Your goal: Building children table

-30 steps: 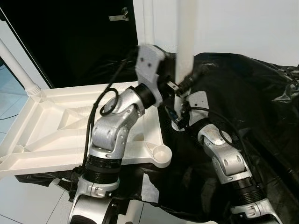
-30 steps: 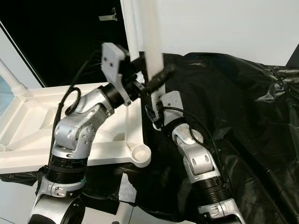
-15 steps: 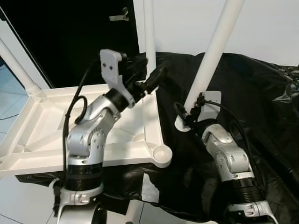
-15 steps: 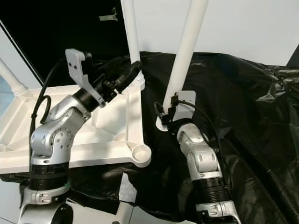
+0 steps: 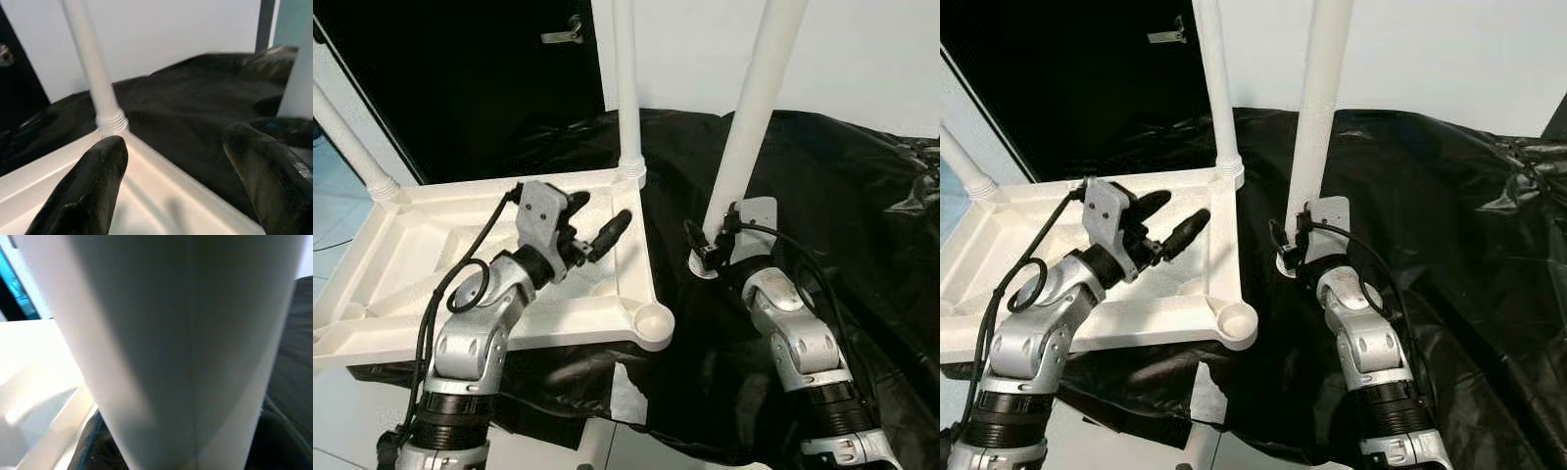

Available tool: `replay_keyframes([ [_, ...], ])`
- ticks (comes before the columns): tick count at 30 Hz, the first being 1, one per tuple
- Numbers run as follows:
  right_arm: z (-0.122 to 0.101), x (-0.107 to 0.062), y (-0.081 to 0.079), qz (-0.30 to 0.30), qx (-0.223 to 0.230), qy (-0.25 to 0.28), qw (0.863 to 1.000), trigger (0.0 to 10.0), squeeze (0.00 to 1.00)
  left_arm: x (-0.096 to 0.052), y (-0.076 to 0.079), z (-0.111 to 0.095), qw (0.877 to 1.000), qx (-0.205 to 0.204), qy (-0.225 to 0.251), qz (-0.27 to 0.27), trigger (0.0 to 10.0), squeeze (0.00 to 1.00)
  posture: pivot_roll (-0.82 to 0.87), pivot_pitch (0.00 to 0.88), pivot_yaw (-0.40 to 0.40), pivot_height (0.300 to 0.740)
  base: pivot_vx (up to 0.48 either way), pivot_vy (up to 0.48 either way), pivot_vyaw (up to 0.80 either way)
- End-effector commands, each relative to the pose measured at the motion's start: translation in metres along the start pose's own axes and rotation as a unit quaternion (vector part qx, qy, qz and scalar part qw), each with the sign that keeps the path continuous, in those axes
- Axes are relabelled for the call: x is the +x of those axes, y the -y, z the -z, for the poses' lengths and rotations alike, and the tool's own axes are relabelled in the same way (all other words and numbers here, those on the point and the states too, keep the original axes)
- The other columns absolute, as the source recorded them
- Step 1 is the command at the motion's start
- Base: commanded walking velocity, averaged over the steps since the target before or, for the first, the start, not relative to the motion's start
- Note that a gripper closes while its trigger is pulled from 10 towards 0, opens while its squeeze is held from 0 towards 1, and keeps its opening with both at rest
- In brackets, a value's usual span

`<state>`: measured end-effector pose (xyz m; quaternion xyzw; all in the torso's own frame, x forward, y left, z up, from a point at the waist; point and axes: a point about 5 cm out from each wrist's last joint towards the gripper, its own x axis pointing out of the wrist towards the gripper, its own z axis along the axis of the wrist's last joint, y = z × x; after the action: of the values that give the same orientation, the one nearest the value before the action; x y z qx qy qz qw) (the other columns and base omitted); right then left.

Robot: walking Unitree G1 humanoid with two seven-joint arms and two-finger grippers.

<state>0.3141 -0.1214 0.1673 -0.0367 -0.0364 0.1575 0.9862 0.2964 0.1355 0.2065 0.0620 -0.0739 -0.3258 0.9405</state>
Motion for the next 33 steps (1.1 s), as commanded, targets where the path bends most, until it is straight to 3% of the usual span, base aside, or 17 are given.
replay_keyframes([
  [1,0.002,-0.002,0.0,-0.002,-0.001,0.0,1.0,10.0,0.0,-0.006,0.002,0.005,0.999,0.002,-0.008,0.046,10.0,0.0,0.03,0.0,0.031,0.74,0.0,0.0,0.0],
  [10,0.006,-0.007,0.006,0.004,-0.012,-0.004,1.0,10.0,0.0,-0.025,0.012,0.015,0.991,-0.003,-0.031,0.127,10.0,0.0,0.03,0.0,0.028,0.74,0.0,0.0,0.0],
  [14,0.006,-0.007,0.008,0.007,-0.016,-0.005,1.0,10.0,0.0,-0.039,0.022,0.022,0.978,0.005,-0.061,0.201,10.0,0.0,0.03,0.0,0.027,0.74,0.0,0.0,0.0],
  [18,0.006,-0.007,0.008,0.007,-0.016,-0.005,1.0,10.0,0.0,-0.044,0.027,0.028,0.969,0.01,-0.088,0.231,10.0,0.0,0.03,0.0,0.024,0.74,0.0,0.0,0.0],
  [19,0.004,-0.006,0.008,0.006,-0.017,-0.003,1.0,10.0,0.0,-0.051,0.033,0.037,0.958,0.03,-0.121,0.258,10.0,0.0,0.03,0.0,0.024,0.74,0.0,0.0,0.0],
  [29,0.003,-0.005,0.009,0.005,-0.022,-0.001,1.0,10.0,0.0,-0.054,0.034,0.056,0.944,0.09,-0.177,0.264,10.0,0.0,0.04,0.0,0.022,0.74,0.0,0.0,0.0],
  [33,0.001,-0.003,0.007,0.003,-0.024,0.002,1.0,10.0,0.0,-0.047,0.028,0.064,0.944,0.134,-0.187,0.237,10.0,0.0,0.03,0.0,0.031,0.74,0.0,0.0,0.0],
])
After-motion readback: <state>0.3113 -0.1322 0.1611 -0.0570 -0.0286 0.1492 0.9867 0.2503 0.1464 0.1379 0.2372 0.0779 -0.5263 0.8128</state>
